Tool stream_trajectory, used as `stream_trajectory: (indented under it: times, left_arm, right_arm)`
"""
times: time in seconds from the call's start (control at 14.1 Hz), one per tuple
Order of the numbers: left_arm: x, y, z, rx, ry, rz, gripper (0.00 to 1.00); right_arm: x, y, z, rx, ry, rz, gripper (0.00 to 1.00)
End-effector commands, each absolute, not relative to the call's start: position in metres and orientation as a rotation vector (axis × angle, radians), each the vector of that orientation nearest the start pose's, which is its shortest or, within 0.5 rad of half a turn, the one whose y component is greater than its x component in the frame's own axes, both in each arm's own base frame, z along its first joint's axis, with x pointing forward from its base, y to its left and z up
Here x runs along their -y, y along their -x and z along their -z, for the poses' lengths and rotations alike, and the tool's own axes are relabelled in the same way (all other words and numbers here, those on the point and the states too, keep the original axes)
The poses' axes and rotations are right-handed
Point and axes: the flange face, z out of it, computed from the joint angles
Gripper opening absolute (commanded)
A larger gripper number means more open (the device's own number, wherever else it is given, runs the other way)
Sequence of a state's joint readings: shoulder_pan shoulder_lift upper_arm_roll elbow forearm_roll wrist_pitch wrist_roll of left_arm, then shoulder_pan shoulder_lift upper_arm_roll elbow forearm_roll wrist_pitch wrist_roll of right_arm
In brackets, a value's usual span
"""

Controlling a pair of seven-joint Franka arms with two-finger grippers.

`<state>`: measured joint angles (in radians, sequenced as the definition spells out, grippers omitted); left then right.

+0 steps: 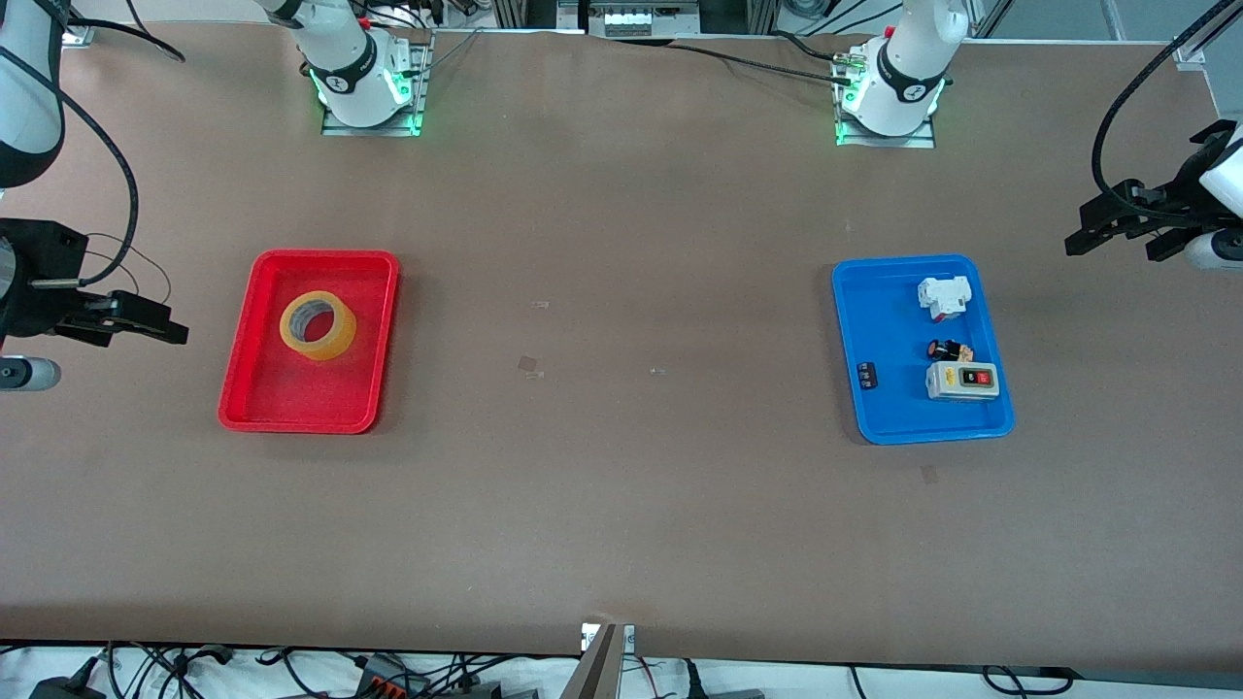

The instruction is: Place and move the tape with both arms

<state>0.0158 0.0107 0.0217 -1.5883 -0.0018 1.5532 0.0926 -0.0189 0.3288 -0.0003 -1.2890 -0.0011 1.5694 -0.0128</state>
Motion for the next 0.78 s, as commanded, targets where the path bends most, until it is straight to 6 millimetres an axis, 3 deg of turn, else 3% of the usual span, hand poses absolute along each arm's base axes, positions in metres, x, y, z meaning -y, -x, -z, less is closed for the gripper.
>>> stream_trajectory:
  times: [0.0,0.71]
  left_arm:
    - [-0.0195,-0.5513,-0.6157,-0.083,3.158,-0.069,1.00]
    - [-0.0203,-0.5512,-0.6157,-0.078,3.158,-0.069,1.00]
  right_arm:
    - [0.0127,-0.6100,-0.5547,-0.038,3.152,0.050,1.00]
    - [0.0064,-0.6040,-0.5508,-0.018,3.144,-0.108,1.00]
